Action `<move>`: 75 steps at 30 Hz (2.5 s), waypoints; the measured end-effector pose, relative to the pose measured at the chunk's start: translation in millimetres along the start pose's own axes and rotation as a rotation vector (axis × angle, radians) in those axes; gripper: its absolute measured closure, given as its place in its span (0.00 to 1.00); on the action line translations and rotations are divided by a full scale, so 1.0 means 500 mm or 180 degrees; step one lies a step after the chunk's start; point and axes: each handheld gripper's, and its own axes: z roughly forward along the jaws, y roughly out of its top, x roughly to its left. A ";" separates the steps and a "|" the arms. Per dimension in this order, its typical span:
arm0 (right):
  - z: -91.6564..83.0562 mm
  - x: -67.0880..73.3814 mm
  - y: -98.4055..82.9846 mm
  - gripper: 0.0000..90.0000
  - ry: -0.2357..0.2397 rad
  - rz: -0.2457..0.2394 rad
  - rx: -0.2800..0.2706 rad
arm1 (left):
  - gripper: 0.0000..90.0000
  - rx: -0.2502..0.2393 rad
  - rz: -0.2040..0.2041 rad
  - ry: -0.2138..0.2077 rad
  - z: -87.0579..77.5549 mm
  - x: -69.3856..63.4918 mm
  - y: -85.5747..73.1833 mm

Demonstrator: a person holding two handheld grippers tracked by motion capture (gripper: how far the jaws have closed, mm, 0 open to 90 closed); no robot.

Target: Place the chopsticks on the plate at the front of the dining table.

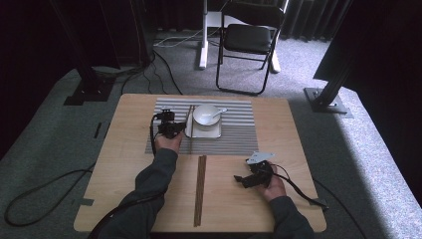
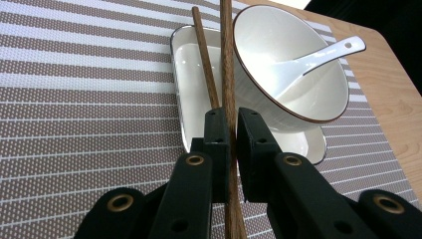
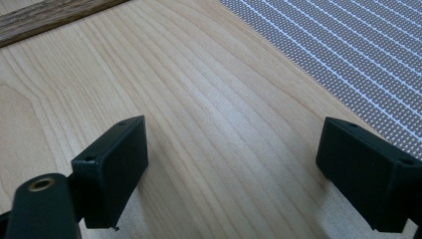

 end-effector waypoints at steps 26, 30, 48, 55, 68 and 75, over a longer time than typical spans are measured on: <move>0.000 0.000 0.000 0.14 0.0000 -0.0001 0.0000 | 0.93 0.0070 -0.0058 0.0003 0.027 0.006 0.016; 0.000 0.000 0.000 0.14 0.0000 0.0000 0.0001 | 0.93 0.0087 -0.0093 0.0001 0.032 0.008 0.016; 0.000 0.000 0.000 0.14 0.0000 0.0000 0.0000 | 0.93 0.0152 -0.0189 -0.0013 0.048 0.022 0.018; 0.000 0.000 0.000 0.14 -0.0001 0.0000 0.0001 | 0.93 0.0155 -0.0186 -0.0016 0.053 0.018 0.022; 0.000 0.000 0.000 0.14 0.0000 0.0000 0.0001 | 0.93 0.0157 -0.0200 -0.0006 0.061 0.017 0.031; 0.000 0.000 0.000 0.14 0.0000 -0.0001 0.0000 | 0.93 0.0178 -0.0214 0.0038 0.069 0.022 0.034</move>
